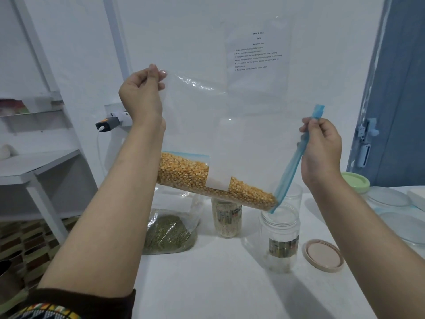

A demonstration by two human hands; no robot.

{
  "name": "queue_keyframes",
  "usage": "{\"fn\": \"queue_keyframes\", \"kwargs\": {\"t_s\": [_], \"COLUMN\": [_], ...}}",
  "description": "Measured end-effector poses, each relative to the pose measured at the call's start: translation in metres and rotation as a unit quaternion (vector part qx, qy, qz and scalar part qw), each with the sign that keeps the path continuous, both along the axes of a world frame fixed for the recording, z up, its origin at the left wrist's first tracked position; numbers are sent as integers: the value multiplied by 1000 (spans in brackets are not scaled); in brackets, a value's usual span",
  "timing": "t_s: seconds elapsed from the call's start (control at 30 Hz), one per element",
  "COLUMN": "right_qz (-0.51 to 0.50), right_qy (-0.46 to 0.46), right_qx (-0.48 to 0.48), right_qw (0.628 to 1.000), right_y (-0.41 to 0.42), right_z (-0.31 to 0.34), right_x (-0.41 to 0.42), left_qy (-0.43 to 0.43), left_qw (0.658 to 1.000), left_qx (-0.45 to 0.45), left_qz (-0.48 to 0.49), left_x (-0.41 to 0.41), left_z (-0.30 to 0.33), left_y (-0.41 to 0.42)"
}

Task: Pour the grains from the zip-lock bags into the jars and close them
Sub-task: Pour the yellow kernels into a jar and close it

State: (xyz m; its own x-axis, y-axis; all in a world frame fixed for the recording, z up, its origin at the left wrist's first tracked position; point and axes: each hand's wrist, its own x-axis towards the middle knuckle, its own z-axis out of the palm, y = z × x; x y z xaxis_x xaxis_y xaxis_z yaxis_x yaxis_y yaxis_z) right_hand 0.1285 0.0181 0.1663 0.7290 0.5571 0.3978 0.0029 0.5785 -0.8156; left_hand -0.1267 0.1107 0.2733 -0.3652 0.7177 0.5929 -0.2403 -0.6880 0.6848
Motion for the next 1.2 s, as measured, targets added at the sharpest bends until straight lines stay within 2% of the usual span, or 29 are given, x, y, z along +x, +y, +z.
{"fn": "queue_keyframes", "kwargs": {"t_s": [1.2], "right_qz": [-4], "right_qy": [6], "right_qx": [-4], "right_qw": [1000], "right_y": [-3], "right_z": [-5], "right_x": [7], "left_qy": [3], "left_qw": [1000], "left_qx": [7], "left_qz": [-7], "left_x": [7], "left_z": [4], "left_y": [-7]}}
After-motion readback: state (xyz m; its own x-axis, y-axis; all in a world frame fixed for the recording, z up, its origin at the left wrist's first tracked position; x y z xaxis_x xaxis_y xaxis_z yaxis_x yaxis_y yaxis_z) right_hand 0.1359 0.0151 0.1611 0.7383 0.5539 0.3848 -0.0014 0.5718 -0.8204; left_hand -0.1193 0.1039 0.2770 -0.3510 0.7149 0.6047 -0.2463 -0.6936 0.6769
